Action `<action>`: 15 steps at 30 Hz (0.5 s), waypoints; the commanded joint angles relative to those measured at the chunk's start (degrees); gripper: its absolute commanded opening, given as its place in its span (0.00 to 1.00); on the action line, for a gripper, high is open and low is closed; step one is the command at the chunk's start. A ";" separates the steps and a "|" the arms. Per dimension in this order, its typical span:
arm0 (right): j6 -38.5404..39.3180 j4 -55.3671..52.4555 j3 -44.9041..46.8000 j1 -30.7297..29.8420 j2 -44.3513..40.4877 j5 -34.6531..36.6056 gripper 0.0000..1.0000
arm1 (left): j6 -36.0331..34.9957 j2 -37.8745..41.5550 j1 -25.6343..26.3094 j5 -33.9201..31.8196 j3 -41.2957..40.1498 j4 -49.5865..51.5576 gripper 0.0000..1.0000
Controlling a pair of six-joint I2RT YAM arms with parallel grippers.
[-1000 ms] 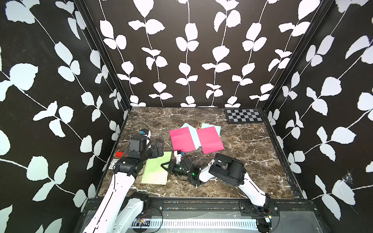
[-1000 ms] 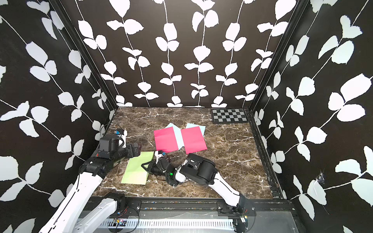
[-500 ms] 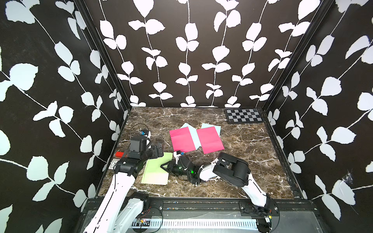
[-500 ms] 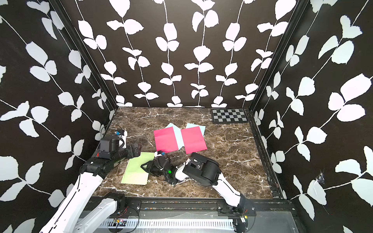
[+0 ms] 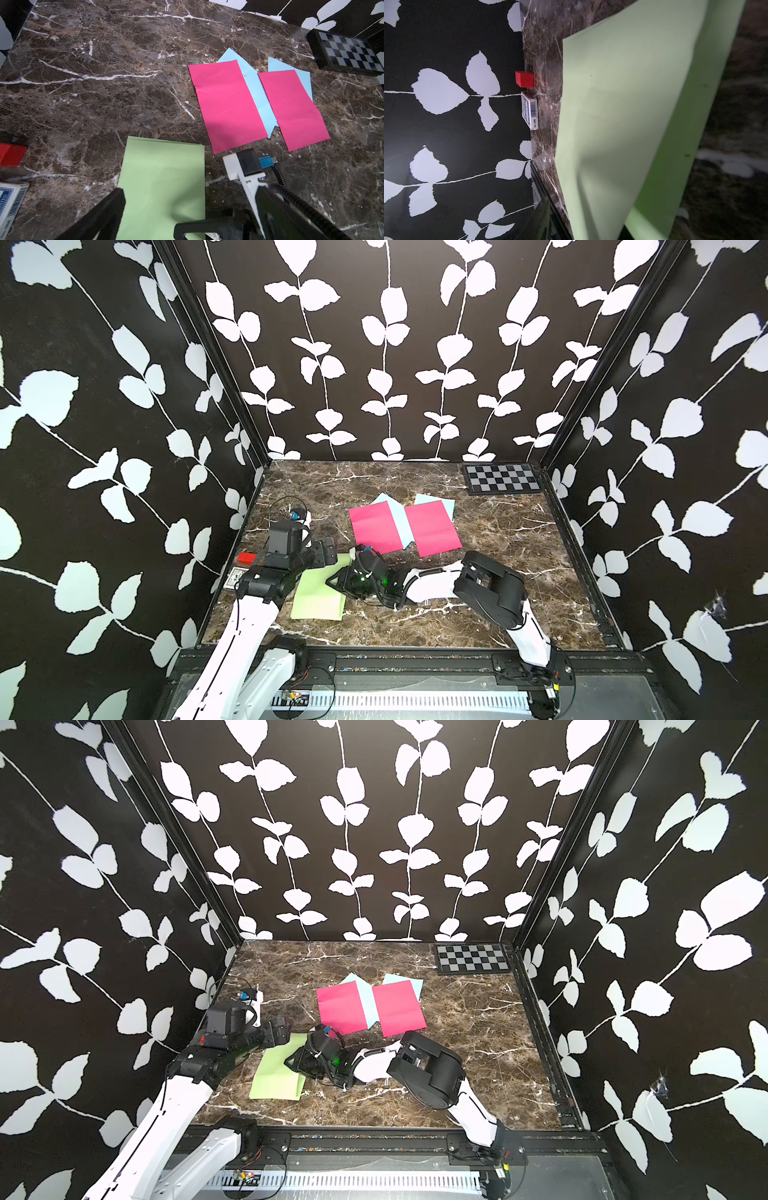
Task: Sort the scattered colored papers by color
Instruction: Place the colored paper.
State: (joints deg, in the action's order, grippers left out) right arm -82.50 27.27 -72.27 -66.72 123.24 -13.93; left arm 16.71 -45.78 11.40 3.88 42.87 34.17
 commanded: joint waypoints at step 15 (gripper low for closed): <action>2.08 -15.41 -3.50 -0.42 -5.49 3.35 0.46 | -0.45 0.68 -0.92 1.53 -1.12 -2.05 0.99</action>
State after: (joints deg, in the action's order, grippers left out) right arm -78.89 12.53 -75.29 -66.72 119.98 -12.16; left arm 16.69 -45.78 10.96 4.78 42.59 33.30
